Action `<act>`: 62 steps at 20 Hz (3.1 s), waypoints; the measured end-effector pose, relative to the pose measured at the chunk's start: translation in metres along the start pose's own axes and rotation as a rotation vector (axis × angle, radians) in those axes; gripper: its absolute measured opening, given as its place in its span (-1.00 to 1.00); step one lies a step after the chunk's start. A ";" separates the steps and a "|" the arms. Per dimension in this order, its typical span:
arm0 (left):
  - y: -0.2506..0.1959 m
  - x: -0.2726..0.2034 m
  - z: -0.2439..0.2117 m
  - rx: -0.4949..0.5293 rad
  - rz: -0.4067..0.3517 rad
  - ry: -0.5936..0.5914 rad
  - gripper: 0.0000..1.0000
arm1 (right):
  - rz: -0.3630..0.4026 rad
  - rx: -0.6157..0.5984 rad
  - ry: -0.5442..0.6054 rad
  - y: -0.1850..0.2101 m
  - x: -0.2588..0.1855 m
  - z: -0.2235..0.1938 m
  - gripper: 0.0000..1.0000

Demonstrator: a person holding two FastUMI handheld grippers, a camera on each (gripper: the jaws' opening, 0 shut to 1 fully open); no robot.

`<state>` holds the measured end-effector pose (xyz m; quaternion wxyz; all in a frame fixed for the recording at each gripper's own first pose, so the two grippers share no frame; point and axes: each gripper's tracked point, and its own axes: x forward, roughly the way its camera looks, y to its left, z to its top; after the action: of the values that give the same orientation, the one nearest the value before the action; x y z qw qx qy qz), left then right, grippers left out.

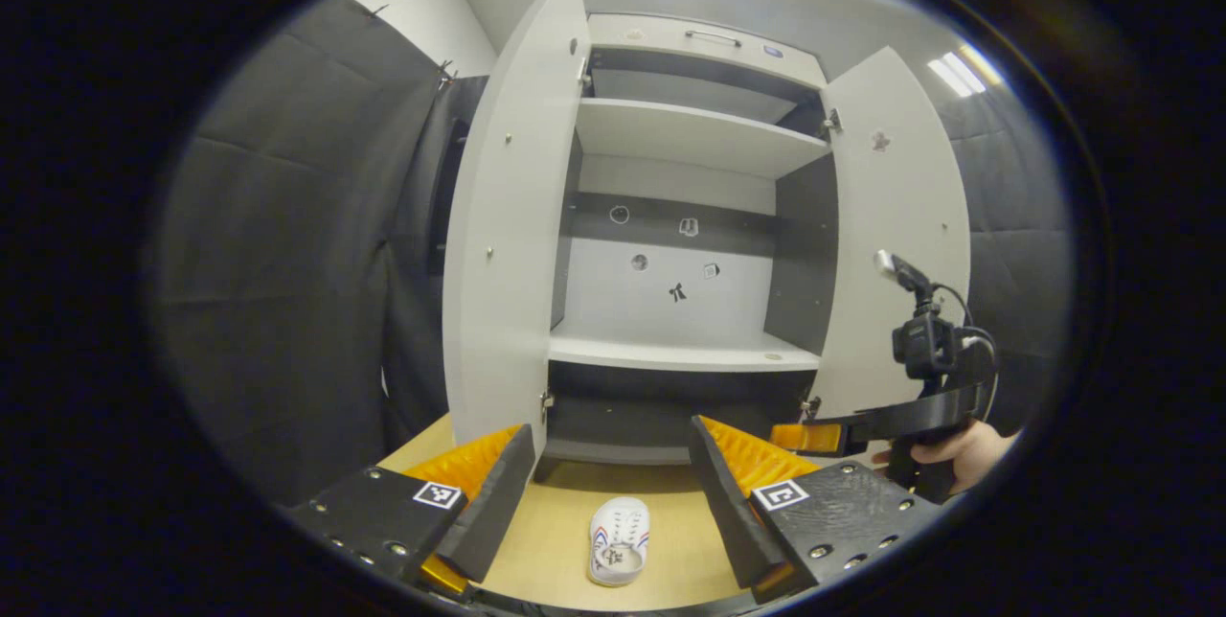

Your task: Grab one shoe with the right hand and put it into the shoe cabinet, grab the other shoe with the left hand and put it into the shoe cabinet; then close the right door with the right hand and the left door with the left hand.

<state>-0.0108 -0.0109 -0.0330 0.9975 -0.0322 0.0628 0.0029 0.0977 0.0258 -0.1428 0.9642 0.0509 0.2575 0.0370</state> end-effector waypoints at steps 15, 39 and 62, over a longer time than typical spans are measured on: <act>0.004 -0.015 -0.025 -0.033 0.022 0.122 0.87 | -0.100 -0.088 0.408 -0.042 0.106 -0.152 0.97; 0.013 -0.016 -0.003 0.033 0.151 0.105 0.87 | -0.112 -0.466 0.492 -0.074 0.120 -0.185 -0.92; -0.004 0.001 0.009 0.171 -0.032 0.075 0.87 | 0.062 -0.213 0.103 0.002 -0.019 -0.015 -0.94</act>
<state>-0.0085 -0.0140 -0.0240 0.9935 0.0523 0.0996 -0.0198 0.0731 0.0268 -0.1463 0.9481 -0.0457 0.2995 0.0965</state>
